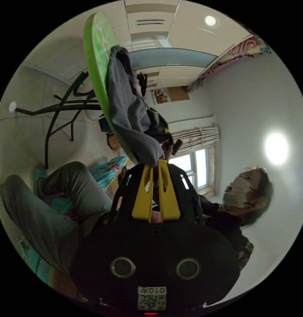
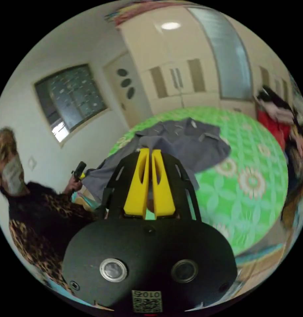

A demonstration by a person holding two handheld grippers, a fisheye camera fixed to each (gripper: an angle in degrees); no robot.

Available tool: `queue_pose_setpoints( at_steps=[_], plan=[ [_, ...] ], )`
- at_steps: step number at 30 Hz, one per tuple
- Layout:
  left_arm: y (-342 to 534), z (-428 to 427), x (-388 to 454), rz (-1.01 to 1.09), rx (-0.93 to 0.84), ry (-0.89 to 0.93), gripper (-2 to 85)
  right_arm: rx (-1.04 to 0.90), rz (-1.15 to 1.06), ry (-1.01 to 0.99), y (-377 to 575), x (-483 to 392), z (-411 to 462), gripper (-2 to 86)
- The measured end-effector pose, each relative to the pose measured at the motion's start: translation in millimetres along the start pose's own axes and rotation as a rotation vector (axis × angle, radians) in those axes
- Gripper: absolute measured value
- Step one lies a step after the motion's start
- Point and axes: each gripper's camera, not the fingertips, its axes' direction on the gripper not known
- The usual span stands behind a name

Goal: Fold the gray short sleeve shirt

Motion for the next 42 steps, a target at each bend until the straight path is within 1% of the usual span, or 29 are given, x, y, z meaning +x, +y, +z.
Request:
queue_pose_setpoints(
  at_steps=[2,3,6,8,9,11,14,16,18,21,23,24,25,27,28,29,30,31,32,33,34,35,36,37,38,39,40,41,42],
  plan=[
    [0.0,-12.0,-2.6,0.007,-0.003,0.056,3.7,-0.013,0.038,-0.019,28.3,15.9,-10.9,1.8],
    [0.5,-14.5,-2.5,0.009,-0.006,0.047,3.7,0.021,0.012,-0.092,48.0,15.7,-19.7,1.8],
    [5.5,-32.1,-6.1,-0.013,0.016,-0.03,3.3,0.054,-0.171,-0.27,93.8,-4.1,-32.7,1.7],
    [8.6,-48.6,-9.3,-0.008,0.069,0.019,3.2,0.019,-0.303,-0.369,122.2,-14.9,-34.0,1.6],
    [8.8,-51.5,-8.7,0.004,0.073,0.034,3.2,-0.039,-0.375,-0.428,142.2,-19.4,-32.2,1.6],
    [7.1,-60.5,-6.7,0.059,0.038,0.033,3.2,-0.082,-0.344,-0.37,170.6,-18.5,-30.8,1.6],
    [10.0,-78.1,-17.3,0.004,0.051,-0.016,3.0,-0.083,-0.262,-0.372,217.3,-8.4,-38.0,1.6],
    [11.4,-81.1,-21.2,0.0,0.021,-0.031,2.8,-0.078,-0.157,-0.383,247.4,6.9,-40.2,1.5],
    [12.6,-81.3,-24.7,-0.026,0.001,-0.048,2.7,-0.004,-0.157,-0.411,264.6,8.2,-47.4,1.6],
    [11.6,-75.1,-0.9,0.106,-0.055,-0.016,2.2,0.141,-0.233,-0.488,282.6,5.3,-61.3,1.6],
    [13.2,-81.0,24.0,0.211,-0.058,-0.119,1.8,0.085,-0.242,-0.554,286.8,9.0,-51.6,1.7],
    [14.1,-83.0,27.8,0.226,-0.065,-0.133,1.7,0.003,-0.244,-0.565,289.2,8.6,-39.8,1.9],
    [17.1,-82.5,32.7,0.262,-0.123,-0.155,1.5,-0.071,-0.225,-0.536,291.4,8.7,-28.8,2.1],
    [24.3,-77.3,24.9,0.238,-0.234,-0.215,1.3,-0.09,-0.148,-0.443,294.5,15.7,-24.1,2.7],
    [29.3,-83.5,19.6,0.189,-0.241,-0.329,1.2,-0.051,-0.112,-0.415,297.1,22.2,-32.0,3.1],
    [35.1,-99.0,26.1,0.206,-0.175,-0.403,1.2,-0.014,-0.117,-0.427,298.9,24.8,-39.0,3.4],
    [38.2,-107.6,31.3,0.234,-0.142,-0.393,1.1,0.078,-0.162,-0.483,303.4,28.7,-56.3,3.6],
    [43.7,-124.3,39.7,0.291,-0.085,-0.332,1.1,0.173,-0.228,-0.54,308.4,33.2,-73.9,3.4],
    [47.8,-138.6,42.6,0.33,-0.043,-0.276,1.1,0.218,-0.247,-0.551,310.4,36.6,-82.2,3.2],
    [48.7,-144.4,42.2,0.338,-0.037,-0.263,1.1,0.315,-0.231,-0.51,312.8,46.6,-97.7,2.9],
    [49.2,-157.4,40.7,0.327,-0.006,-0.29,1.1,0.405,-0.14,-0.45,312.2,61.4,-110.0,2.7],
    [49.5,-170.7,40.3,0.315,0.073,-0.293,1.1,0.432,-0.083,-0.433,309.7,70.1,-113.8,2.7],
    [47.9,-172.6,39.6,0.318,0.091,-0.264,1.1,0.447,0.0,-0.423,300.4,86.0,-116.0,2.7],
    [40.2,-158.4,37.2,0.324,0.025,-0.201,1.1,0.448,0.065,-0.411,287.6,99.5,-111.9,2.7],
    [32.2,-123.9,34.7,0.312,-0.148,-0.228,1.0,0.445,0.096,-0.402,279.9,105.3,-107.9,2.8],
    [30.2,-105.1,34.3,0.307,-0.239,-0.303,1.0,0.426,0.117,-0.385,262.0,112.1,-96.5,3.0],
    [31.2,-77.7,37.6,0.332,-0.331,-0.514,0.9,0.378,0.109,-0.386,241.2,115.3,-80.4,3.1],
    [33.3,-68.3,42.2,0.36,-0.307,-0.675,1.1,0.345,0.112,-0.387,230.1,117.1,-70.7,3.1],
    [33.7,-69.5,42.3,0.359,-0.277,-0.709,1.1,0.274,0.12,-0.382,208.3,120.0,-49.4,3.1]
  ],
)
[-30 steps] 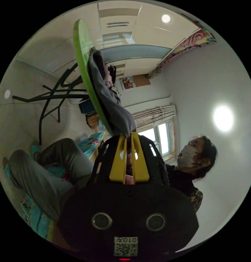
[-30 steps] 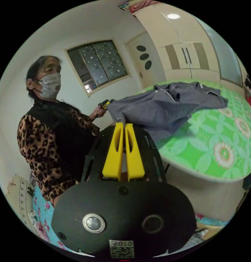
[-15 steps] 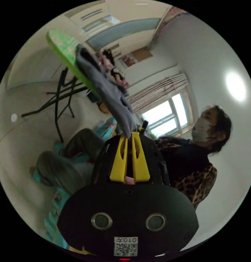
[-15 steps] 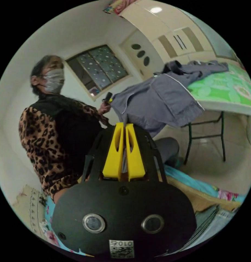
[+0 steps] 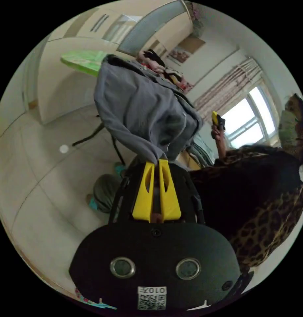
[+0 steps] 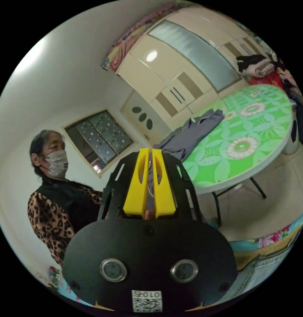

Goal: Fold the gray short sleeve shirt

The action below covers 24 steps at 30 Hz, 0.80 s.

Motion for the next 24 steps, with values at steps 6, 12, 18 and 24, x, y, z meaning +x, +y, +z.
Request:
queue_pose_setpoints(
  at_steps=[6,12,18,24],
  plan=[
    [64.9,-36.4,-69.2,-0.183,0.519,0.497,1.8,-0.295,0.088,0.168,-55.2,38.2,103.2,3.3],
    [97.5,-56.9,-73.2,-0.143,0.706,0.561,0.2,-0.328,0.092,0.202,-94.7,59.9,140.5,5.9],
    [125.9,-53.4,-87.5,-0.466,0.785,0.333,-0.2,-0.28,0.212,0.278,-112.8,93.1,158.6,6.1],
    [-48.7,-50.1,4.8,-0.046,0.482,0.151,-0.2,-0.345,0.114,0.379,-167.8,86.8,207.4,3.7]
  ],
)
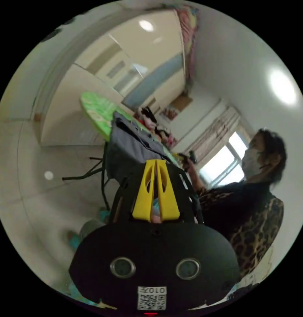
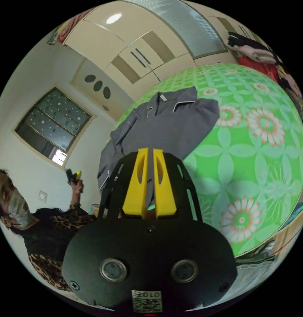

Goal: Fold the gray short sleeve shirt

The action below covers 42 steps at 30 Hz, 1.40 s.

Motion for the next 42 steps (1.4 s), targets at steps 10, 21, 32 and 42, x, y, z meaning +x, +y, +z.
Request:
queue_pose_setpoints(
  at_steps=[10,21,32,42],
  plan=[
    [-214.7,348.6,39.4,0.321,-0.564,-0.51,-0.3,-0.308,-0.025,0.531,-99.9,-10.1,110.4,1.7],
    [-298.7,500.2,-55.9,0.179,-0.492,-0.667,-0.4,-0.267,0.001,0.636,-236.9,67.4,163.5,1.5],
    [-360.5,553.5,-144.3,-0.115,-0.421,-0.466,-0.3,-0.11,0.071,0.761,-308.2,99.4,161.0,2.7],
    [-266.8,429.0,-229.3,-0.438,0.077,-0.087,-0.2,-0.251,-0.374,0.357,-294.1,-45.3,215.8,11.9]
  ],
)
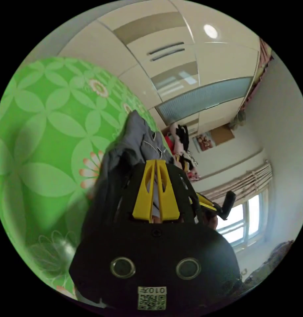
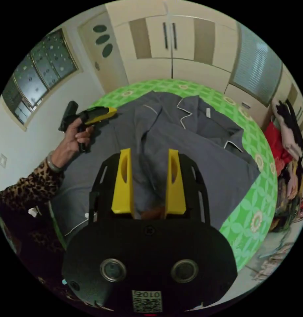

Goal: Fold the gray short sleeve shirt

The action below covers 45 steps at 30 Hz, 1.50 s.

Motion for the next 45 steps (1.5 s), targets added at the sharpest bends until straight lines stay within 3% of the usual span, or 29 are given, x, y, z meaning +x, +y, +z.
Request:
queue_pose_setpoints(
  at_steps=[5,8,11,14,20,23,25,28,30,35,40,45],
  plan=[
    [-3.0,20.9,18.4,0.144,-0.13,-0.045,-0.1,-0.111,-0.064,0.23,-34.8,-45.4,42.8,9.9],
    [0.6,17.9,32.4,0.256,-0.094,-0.096,-0.1,-0.171,-0.061,0.321,-36.2,-41.7,56.1,6.1],
    [0.7,21.6,30.4,0.284,-0.114,-0.115,-0.1,-0.041,-0.018,0.347,-17.9,-27.3,22.1,2.4],
    [-0.5,22.4,22.6,0.273,-0.117,-0.105,-0.1,0.093,0.063,0.249,5.5,7.9,-38.0,1.5],
    [0.2,20.9,3.5,0.265,-0.121,-0.139,-0.2,0.303,0.417,0.207,119.8,152.2,-164.6,1.3],
    [-2.9,26.9,-7.8,0.256,-0.149,-0.155,-0.2,0.415,0.76,0.24,240.9,251.4,-217.9,1.8],
    [-6.2,29.5,-15.0,0.234,-0.164,-0.14,-0.2,0.484,1.094,0.171,366.5,323.4,-239.3,2.5],
    [-12.1,32.2,-22.8,0.22,-0.174,-0.112,-0.2,0.488,1.358,-0.034,499.7,371.1,-222.8,3.2],
    [-15.0,34.6,-24.4,0.225,-0.185,-0.121,-0.2,0.455,1.387,-0.136,543.8,382.0,-204.7,3.6],
    [-22.3,41.3,-31.2,0.23,-0.239,-0.103,-0.1,0.471,1.421,-0.18,599.4,394.0,-196.6,4.1],
    [-30.6,41.0,-42.7,0.187,-0.256,-0.111,-0.1,0.329,1.37,-0.522,645.3,410.6,-179.3,6.7],
    [-36.0,44.4,-44.8,0.189,-0.279,-0.126,-0.2,0.55,1.359,-0.556,702.7,382.6,-198.6,8.1]
  ],
)
